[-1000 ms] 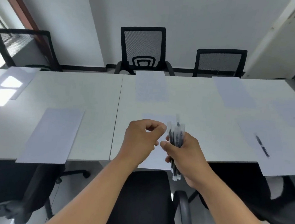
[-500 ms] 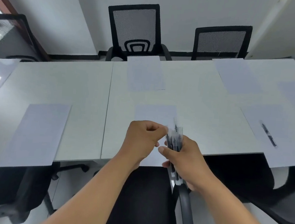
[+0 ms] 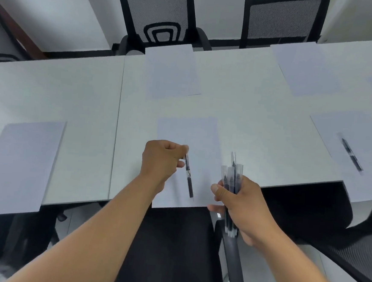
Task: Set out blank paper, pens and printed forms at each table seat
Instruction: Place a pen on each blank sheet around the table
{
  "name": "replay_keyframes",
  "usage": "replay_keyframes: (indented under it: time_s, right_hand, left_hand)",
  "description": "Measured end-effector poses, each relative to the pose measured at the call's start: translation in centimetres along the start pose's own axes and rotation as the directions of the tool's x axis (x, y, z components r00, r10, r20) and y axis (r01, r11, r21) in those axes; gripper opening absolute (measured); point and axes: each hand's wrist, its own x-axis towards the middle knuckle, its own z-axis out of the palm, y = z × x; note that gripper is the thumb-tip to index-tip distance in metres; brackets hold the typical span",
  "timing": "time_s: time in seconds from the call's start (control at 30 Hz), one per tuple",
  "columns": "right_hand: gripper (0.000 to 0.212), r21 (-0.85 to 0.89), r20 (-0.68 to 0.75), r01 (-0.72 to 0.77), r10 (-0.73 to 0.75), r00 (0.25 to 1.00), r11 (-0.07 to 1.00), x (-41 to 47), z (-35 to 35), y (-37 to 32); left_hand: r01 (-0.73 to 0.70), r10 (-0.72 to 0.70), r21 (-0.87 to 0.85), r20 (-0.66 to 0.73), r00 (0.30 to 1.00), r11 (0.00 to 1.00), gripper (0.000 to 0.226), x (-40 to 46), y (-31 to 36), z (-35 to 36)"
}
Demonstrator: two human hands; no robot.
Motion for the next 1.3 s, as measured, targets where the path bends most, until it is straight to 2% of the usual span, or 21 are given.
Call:
replay_keyframes:
  time_s: [0.1, 0.3, 0.53, 0.97, 1.3]
  right_hand:
    - [0.018, -0.009, -0.001, -0.034, 0.034, 0.999, 0.999, 0.5, -0.7, 0.5]
    - [0.018, -0.011, -0.01, -0.041, 0.041, 0.999, 0.999, 2.0, -1.9, 1.0]
    - [0.02, -0.011, 0.02, -0.049, 0.049, 0.999, 0.999, 2.8, -2.1, 1.3]
    - [0.023, -0.066, 0.0, -0.06, 0.06, 0.998, 0.996, 1.9, -1.8, 0.3]
    - [0.015, -0.139, 0.007, 0.01, -0.009, 1.0, 0.99, -1.5, 0.1, -2.6]
  left_hand:
    - [0.003, -0.001, 0.063, -0.027, 1.0, 0.998, 0.03, 2.4, -0.9, 0.4]
    - [0.015, -0.004, 0.191, -0.061, 0.998, 0.981, 0.022, 5.2, -2.4, 1.4]
    - [0.058, -0.034, 0.262, -0.096, 0.995, 0.963, 0.019, 6.7, -3.4, 1.9]
    - [0.074, -0.036, 0.284, -0.137, 0.99, 0.956, 0.027, 6.4, -3.9, 1.3]
    - [0.005, 0.019, 0.277, -0.083, 0.996, 0.961, 0.021, 1.6, -3.0, -2.0]
